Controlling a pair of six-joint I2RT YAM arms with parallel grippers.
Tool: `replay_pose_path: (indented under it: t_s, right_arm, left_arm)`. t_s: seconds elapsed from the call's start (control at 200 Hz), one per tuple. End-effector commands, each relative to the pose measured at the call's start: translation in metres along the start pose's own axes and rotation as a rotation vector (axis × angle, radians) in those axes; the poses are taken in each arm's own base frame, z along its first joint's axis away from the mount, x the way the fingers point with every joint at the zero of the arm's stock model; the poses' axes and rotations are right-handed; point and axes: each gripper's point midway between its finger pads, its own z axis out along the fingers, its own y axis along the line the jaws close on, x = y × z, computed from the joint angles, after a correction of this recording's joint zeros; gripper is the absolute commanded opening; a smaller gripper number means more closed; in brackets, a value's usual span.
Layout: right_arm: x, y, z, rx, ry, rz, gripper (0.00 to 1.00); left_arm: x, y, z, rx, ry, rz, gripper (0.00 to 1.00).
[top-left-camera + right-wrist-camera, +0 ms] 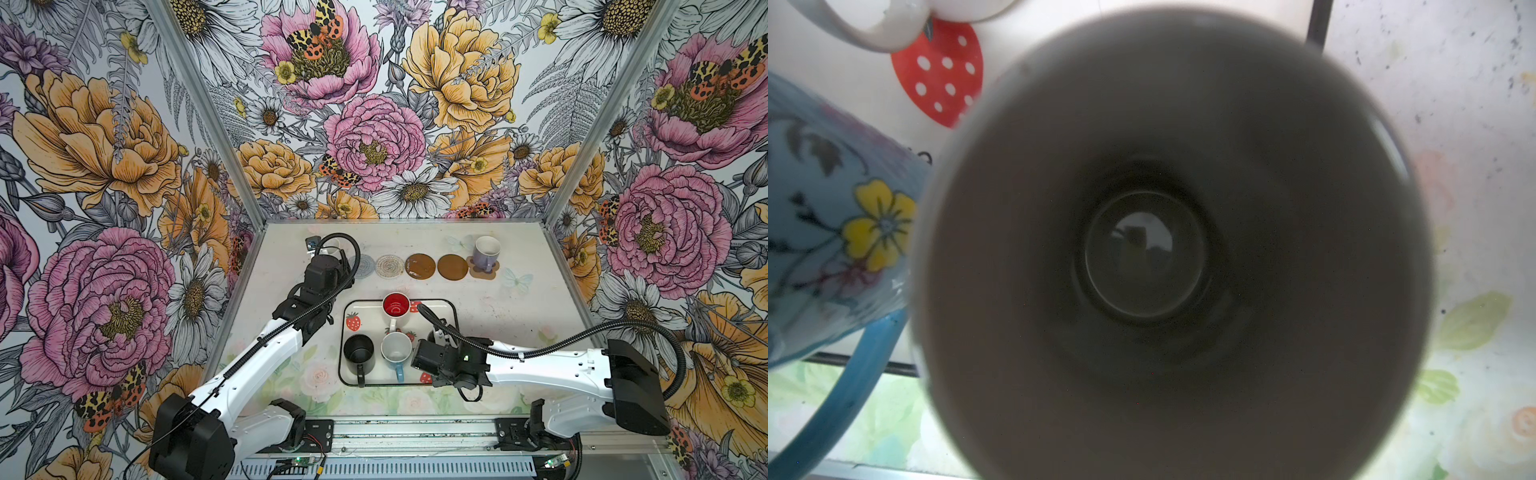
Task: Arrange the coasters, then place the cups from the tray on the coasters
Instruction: 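Open the right gripper inside the grey mug to grip its rim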
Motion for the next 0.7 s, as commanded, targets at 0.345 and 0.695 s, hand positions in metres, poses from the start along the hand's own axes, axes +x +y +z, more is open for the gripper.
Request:
replay_pose_path:
  t_s: [0.345,0.695]
  right_arm:
    - [-0.008,0.000,0.010,-0.008,-0.005,0.021,0.50]
    - [-0.013,0.000,0.017,-0.015,0.020,0.009,0.33]
  left_arm:
    - [-0.003,0.002,-0.002,0.013,-0.013,-0.019,0.68]
    - [-0.004,0.005,-0.002,0.008,-0.016,-0.024,0.68]
